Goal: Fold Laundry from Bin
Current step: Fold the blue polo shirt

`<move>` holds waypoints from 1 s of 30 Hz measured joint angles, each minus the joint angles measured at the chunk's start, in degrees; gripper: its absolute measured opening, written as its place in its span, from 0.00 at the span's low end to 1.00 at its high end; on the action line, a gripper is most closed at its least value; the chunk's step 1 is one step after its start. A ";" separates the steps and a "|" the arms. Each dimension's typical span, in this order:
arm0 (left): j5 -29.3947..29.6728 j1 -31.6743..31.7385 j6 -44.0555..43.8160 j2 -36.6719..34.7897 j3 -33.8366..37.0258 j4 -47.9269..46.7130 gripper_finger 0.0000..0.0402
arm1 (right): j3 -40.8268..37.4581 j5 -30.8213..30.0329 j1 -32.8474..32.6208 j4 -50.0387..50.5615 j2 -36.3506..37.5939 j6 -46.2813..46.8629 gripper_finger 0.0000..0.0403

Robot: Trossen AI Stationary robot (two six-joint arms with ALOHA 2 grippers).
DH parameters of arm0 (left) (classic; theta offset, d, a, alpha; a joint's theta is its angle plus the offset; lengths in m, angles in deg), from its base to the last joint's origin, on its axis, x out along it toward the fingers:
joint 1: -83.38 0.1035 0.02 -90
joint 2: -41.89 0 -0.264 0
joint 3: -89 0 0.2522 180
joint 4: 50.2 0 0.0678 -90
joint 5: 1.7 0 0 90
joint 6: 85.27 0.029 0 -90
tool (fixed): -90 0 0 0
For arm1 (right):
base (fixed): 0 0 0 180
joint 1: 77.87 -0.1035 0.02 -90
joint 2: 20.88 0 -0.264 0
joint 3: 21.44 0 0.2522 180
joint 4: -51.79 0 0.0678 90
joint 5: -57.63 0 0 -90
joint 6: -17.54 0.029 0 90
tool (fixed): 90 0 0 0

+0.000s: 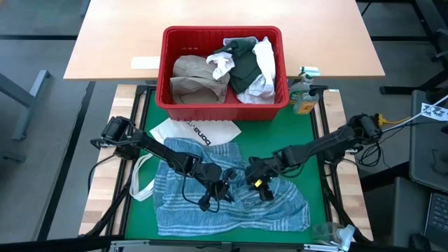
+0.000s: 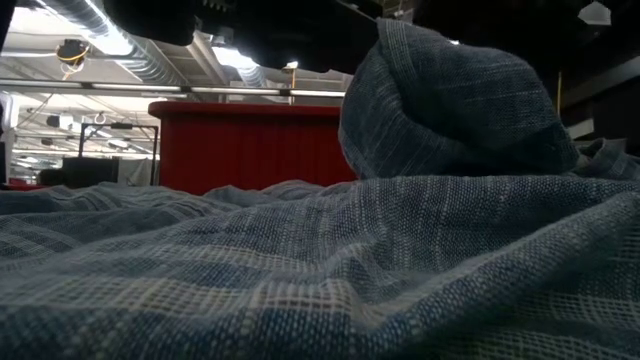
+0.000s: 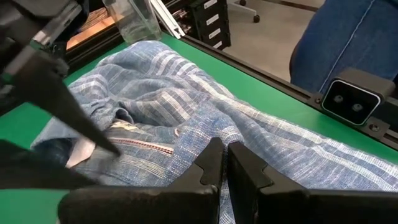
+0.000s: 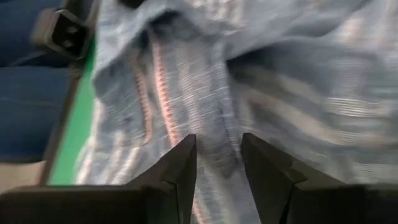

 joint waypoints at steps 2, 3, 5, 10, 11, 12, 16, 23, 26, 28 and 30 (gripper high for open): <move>0.85 0.00 0.02 0.00 0.00 0.00 0.02 | 0.00 4.09 0.53 -0.74 -0.61 -0.86 0.33; 1.04 0.00 0.02 0.00 0.00 0.00 0.02 | 0.00 5.73 0.72 -0.95 -0.74 -1.13 0.33; 1.20 0.00 0.02 0.00 0.00 0.02 0.02 | 0.00 6.88 0.71 -1.09 -0.75 -1.28 0.33; 3.38 -0.02 0.04 0.00 0.00 0.06 0.02 | 0.00 7.22 0.56 -1.00 -0.75 -1.08 0.33; 4.15 0.00 0.05 0.00 0.00 0.07 0.02 | 0.00 7.22 0.56 -0.98 -0.75 -1.06 0.33; 4.78 0.02 0.07 0.00 0.00 0.08 0.02 | 0.00 7.22 0.56 -0.93 -0.75 -1.05 0.33; 6.74 0.02 0.07 0.00 0.00 0.15 0.02 | 0.00 7.18 0.56 -0.85 -0.75 -0.58 0.33; 9.77 0.02 0.00 0.00 0.00 0.15 0.02 | 0.00 7.14 0.52 -0.84 -0.75 -0.21 0.24; 10.47 -0.24 -0.02 0.00 0.00 0.31 0.02 | -0.02 7.12 0.52 -0.83 -0.75 -0.21 0.12; 11.43 -0.45 -0.02 0.00 0.00 0.59 0.03 | -0.02 7.07 0.54 -0.76 -0.75 -0.21 0.04; 12.39 -0.68 -0.05 0.00 0.00 0.72 0.05 | -0.02 6.00 0.52 0.06 -0.45 0.12 0.03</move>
